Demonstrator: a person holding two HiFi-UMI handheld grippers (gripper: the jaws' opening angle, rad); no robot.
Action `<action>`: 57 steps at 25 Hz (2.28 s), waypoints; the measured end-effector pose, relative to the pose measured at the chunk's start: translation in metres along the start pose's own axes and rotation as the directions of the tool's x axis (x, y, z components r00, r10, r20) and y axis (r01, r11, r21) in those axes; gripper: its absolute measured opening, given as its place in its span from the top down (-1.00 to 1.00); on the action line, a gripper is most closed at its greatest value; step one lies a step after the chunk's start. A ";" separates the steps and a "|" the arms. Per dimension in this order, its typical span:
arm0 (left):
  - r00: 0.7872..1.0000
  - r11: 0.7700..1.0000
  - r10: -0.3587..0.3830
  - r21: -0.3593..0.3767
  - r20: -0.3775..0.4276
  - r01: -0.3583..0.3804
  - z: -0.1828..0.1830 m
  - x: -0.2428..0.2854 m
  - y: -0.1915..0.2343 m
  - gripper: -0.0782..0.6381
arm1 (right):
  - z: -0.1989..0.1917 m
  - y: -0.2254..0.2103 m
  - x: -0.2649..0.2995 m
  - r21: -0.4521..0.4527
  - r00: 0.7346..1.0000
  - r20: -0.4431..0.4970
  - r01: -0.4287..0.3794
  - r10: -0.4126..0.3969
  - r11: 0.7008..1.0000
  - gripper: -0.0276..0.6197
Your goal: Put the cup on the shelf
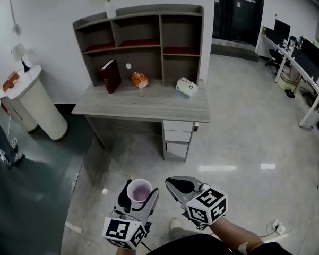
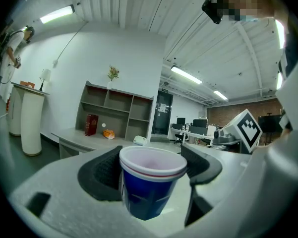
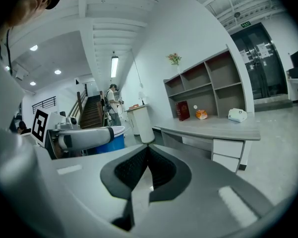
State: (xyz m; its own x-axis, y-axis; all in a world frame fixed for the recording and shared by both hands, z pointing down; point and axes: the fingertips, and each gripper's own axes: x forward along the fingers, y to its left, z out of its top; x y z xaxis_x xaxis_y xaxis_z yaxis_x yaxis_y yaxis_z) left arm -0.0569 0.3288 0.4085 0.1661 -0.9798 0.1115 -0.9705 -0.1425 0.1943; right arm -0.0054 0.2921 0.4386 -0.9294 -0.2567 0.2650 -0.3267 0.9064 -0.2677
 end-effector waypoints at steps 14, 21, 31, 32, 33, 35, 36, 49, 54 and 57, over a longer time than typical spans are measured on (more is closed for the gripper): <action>1.000 1.000 -0.012 -0.016 -0.023 0.011 0.012 0.078 0.030 -0.22 | 0.031 -0.069 0.043 -0.008 1.000 -0.013 -0.010 0.010 1.000 0.92; 0.997 0.997 -0.074 -0.018 -0.024 0.073 0.026 0.123 0.051 -0.22 | 0.047 -0.098 0.067 -0.010 1.000 -0.009 0.013 -0.013 1.000 0.92; 0.984 0.985 -0.170 -0.014 -0.048 0.170 0.054 0.207 0.113 -0.22 | 0.089 -0.162 0.134 0.014 0.995 -0.010 0.102 -0.101 0.995 0.92; 0.982 0.984 -0.180 -0.015 -0.050 0.180 0.056 0.216 0.120 -0.22 | 0.093 -0.169 0.141 0.018 0.994 -0.008 0.111 -0.111 0.994 0.92; 0.980 0.982 -0.191 -0.015 -0.052 0.191 0.058 0.224 0.126 -0.22 | 0.098 -0.176 0.148 0.024 0.993 -0.005 0.121 -0.121 0.992 0.92; 0.975 0.977 -0.215 -0.008 -0.059 0.215 0.064 0.240 0.137 -0.22 | 0.107 -0.188 0.162 0.033 0.990 -0.002 0.138 -0.138 0.990 0.92; 0.973 0.974 -0.225 -0.004 -0.060 0.225 0.066 0.247 0.143 -0.22 | 0.111 -0.193 0.168 0.035 0.990 -0.001 0.144 -0.144 0.989 0.92; 0.945 0.948 -0.315 0.008 -0.088 0.317 0.092 0.319 0.218 -0.22 | 0.151 -0.246 0.248 0.060 0.971 0.023 0.235 -0.237 0.970 0.92; 0.931 0.936 -0.351 -0.014 -0.099 0.352 0.094 0.342 0.231 -0.22 | 0.158 -0.264 0.259 0.065 0.962 0.011 0.272 -0.273 0.960 0.92; 0.921 0.927 -0.373 -0.020 -0.108 0.373 0.094 0.355 0.234 -0.22 | 0.161 -0.276 0.263 0.070 0.955 0.006 0.297 -0.298 0.952 0.92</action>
State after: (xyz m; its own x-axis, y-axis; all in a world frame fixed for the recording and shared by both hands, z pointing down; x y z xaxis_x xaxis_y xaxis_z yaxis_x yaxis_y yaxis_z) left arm -0.2412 -0.0659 0.4016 0.5343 -0.8344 0.1356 -0.8345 -0.4951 0.2418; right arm -0.1872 -0.0792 0.4332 -0.7909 -0.5172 0.3269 -0.5990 0.7635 -0.2414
